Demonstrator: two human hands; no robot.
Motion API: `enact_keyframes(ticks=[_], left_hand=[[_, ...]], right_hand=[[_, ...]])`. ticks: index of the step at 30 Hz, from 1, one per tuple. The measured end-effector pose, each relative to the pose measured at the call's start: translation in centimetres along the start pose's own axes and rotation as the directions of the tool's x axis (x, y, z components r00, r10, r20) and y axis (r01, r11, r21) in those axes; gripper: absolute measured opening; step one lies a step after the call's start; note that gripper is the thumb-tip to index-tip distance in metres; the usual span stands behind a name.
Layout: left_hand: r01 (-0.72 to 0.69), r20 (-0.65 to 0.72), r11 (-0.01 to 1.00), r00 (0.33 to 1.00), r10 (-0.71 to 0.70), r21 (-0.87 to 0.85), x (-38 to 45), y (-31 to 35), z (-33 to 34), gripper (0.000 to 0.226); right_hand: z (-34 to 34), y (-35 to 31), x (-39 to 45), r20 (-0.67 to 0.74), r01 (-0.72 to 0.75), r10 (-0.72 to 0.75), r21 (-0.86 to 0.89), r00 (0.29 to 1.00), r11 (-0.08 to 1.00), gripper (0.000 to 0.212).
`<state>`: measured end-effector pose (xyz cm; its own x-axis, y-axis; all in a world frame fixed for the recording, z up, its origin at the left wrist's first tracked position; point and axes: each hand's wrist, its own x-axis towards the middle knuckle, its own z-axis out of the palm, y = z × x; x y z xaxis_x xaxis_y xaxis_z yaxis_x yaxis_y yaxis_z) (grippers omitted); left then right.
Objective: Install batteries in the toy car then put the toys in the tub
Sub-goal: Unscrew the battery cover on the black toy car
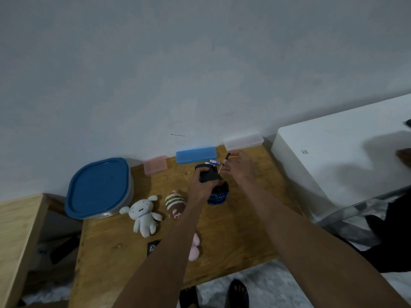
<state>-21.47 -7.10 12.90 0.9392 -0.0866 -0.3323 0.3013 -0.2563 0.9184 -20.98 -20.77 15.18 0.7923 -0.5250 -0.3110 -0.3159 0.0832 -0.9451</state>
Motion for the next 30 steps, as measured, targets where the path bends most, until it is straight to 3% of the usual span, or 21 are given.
enact_keyframes(ticks=[4,10,21,30], left_hand=[[-0.041,-0.033,0.999,0.999,0.041,0.022,-0.1,-0.3,-0.5,0.051],[-0.086,-0.012,0.996,0.996,0.086,-0.012,-0.5,-0.1,-1.1,0.053],[-0.034,0.068,0.98,0.997,0.048,-0.196,-0.8,0.2,-1.9,0.053],[-0.032,0.071,0.97,0.996,0.05,-0.239,-1.1,0.7,-2.1,0.052]], right_hand=[[0.0,-0.5,-0.4,-0.003,0.059,-0.059,-0.003,0.998,0.998,0.026],[0.6,-0.5,-0.3,0.001,0.076,-0.076,0.003,0.997,0.997,0.026],[1.2,-0.7,-1.1,-0.027,0.158,-0.158,0.016,0.987,0.987,0.023],[1.5,-1.3,-1.1,-0.04,0.204,-0.204,-0.006,0.978,0.979,0.019]])
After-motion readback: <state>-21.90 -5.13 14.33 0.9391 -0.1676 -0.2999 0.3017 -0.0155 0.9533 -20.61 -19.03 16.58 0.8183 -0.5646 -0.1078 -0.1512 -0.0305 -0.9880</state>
